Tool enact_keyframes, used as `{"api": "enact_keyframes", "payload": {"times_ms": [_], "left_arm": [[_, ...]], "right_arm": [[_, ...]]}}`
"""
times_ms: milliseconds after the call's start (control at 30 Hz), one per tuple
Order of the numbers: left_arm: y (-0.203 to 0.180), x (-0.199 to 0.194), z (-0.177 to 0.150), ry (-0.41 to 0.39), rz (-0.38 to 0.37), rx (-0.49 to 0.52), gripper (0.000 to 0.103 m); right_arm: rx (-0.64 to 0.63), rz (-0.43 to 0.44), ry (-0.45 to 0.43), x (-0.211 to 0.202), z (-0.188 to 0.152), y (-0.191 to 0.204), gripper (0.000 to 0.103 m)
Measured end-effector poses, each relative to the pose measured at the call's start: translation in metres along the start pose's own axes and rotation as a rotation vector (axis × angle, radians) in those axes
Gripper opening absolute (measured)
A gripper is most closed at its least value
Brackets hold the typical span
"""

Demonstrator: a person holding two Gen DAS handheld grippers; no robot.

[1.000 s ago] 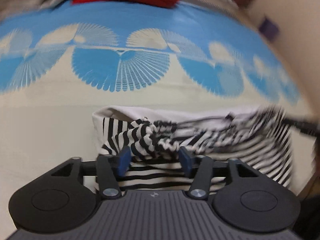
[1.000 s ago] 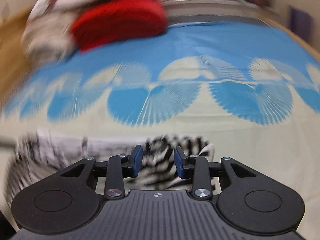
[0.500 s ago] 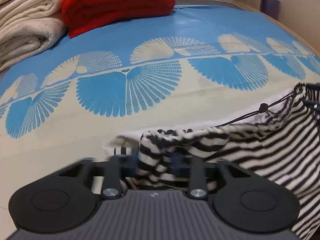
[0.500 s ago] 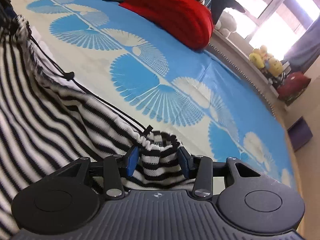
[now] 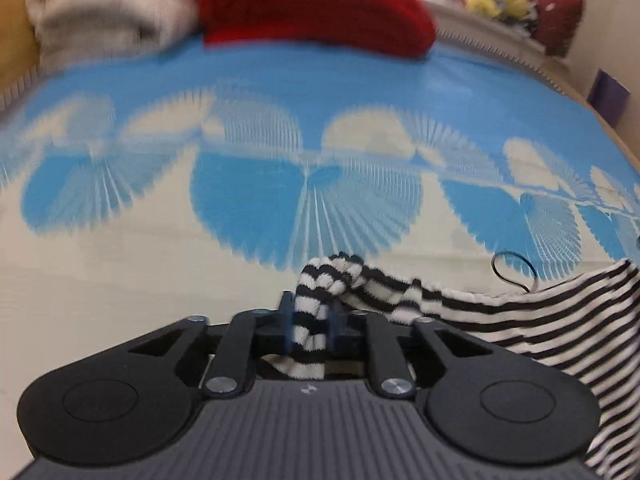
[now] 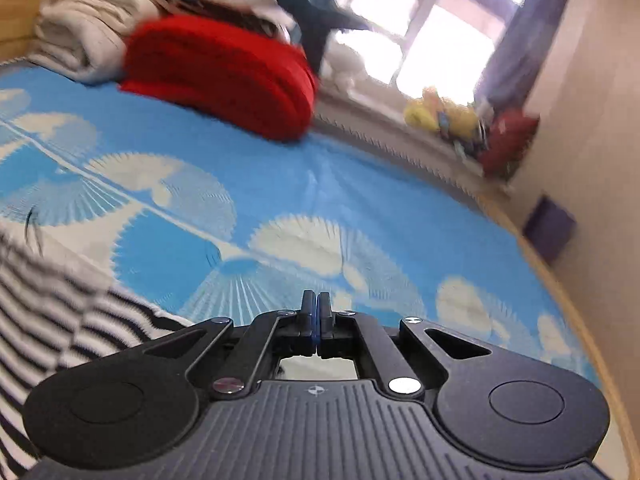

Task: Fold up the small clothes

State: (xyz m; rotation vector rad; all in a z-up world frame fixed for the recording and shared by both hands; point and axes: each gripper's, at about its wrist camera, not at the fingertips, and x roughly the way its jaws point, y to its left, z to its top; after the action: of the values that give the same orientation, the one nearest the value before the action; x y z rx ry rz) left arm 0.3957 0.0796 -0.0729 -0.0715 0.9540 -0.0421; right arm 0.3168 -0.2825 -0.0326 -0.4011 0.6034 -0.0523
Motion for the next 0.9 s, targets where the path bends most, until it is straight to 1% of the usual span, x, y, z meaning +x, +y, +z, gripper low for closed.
{"api": "enact_keyframes", "payload": {"times_ms": [33, 67, 100, 133, 167, 200, 233, 267, 300, 367, 467, 600, 667, 700, 733, 767, 800, 833, 867, 900], "left_arm": [[0.002, 0.002, 0.0, 0.026, 0.0, -0.016, 0.035], [0.004, 0.0, 0.001, 0.028, -0.004, -0.023, 0.037], [0.007, -0.004, 0.001, 0.025, -0.012, -0.022, 0.042], [0.01, -0.01, 0.001, 0.019, -0.024, -0.022, 0.048], [0.013, -0.016, 0.001, 0.013, -0.041, -0.027, 0.05], [0.018, -0.021, -0.001, 0.006, -0.063, -0.03, 0.054], [0.024, -0.025, -0.003, 0.006, -0.076, -0.042, 0.054], [0.03, -0.027, -0.006, 0.009, -0.078, -0.055, 0.054], [0.037, -0.029, -0.01, 0.016, -0.075, -0.073, 0.055], [0.052, -0.028, -0.017, 0.05, -0.08, -0.113, 0.055], [0.069, -0.027, -0.026, 0.079, -0.09, -0.168, 0.055], [0.074, -0.027, -0.03, 0.063, -0.112, -0.2, 0.055], [0.07, -0.026, -0.028, 0.043, -0.129, -0.195, 0.055], [0.067, -0.024, -0.027, 0.036, -0.139, -0.19, 0.055], [0.064, -0.022, -0.026, 0.035, -0.144, -0.185, 0.055], [0.06, -0.019, -0.025, 0.037, -0.144, -0.177, 0.053], [0.055, -0.014, -0.023, 0.04, -0.135, -0.163, 0.035], [0.051, -0.012, -0.021, 0.031, -0.126, -0.138, 0.003], [0.047, -0.012, -0.018, 0.01, -0.103, -0.114, 0.001], [0.045, -0.016, -0.015, -0.046, -0.047, -0.101, 0.001]], "right_arm": [[0.009, 0.014, 0.051, 0.008, -0.001, -0.001, 0.0], [0.024, 0.032, 0.081, 0.01, -0.002, -0.003, 0.0], [0.048, 0.054, 0.097, 0.01, -0.001, -0.007, 0.0], [0.076, 0.08, 0.104, 0.006, -0.002, -0.012, 0.004], [0.11, 0.111, 0.105, 0.002, -0.002, -0.019, 0.005], [0.138, 0.132, 0.107, -0.001, -0.004, -0.025, 0.013], [0.178, 0.153, 0.123, -0.003, -0.008, -0.035, 0.026], [0.213, 0.169, 0.143, -0.006, -0.014, -0.041, 0.034], [0.259, 0.19, 0.178, -0.005, -0.022, -0.05, 0.035], [0.325, 0.239, 0.242, -0.003, -0.037, -0.061, 0.035], [0.37, 0.272, 0.249, -0.008, -0.049, -0.067, 0.035], [0.385, 0.288, 0.27, -0.006, -0.056, -0.062, 0.035], [0.343, 0.289, 0.272, -0.003, -0.056, -0.053, 0.034], [0.315, 0.287, 0.257, -0.004, -0.054, -0.048, 0.024], [0.288, 0.28, 0.239, -0.004, -0.052, -0.044, 0.001], [0.274, 0.277, 0.231, -0.003, -0.049, -0.044, 0.001], [0.275, 0.262, 0.217, -0.003, -0.046, -0.045, 0.001], [0.289, 0.238, 0.191, -0.004, -0.042, -0.049, 0.0], [0.315, 0.208, 0.158, -0.006, -0.038, -0.054, 0.0], [0.365, 0.169, 0.115, -0.009, -0.032, -0.063, 0.0]]}}
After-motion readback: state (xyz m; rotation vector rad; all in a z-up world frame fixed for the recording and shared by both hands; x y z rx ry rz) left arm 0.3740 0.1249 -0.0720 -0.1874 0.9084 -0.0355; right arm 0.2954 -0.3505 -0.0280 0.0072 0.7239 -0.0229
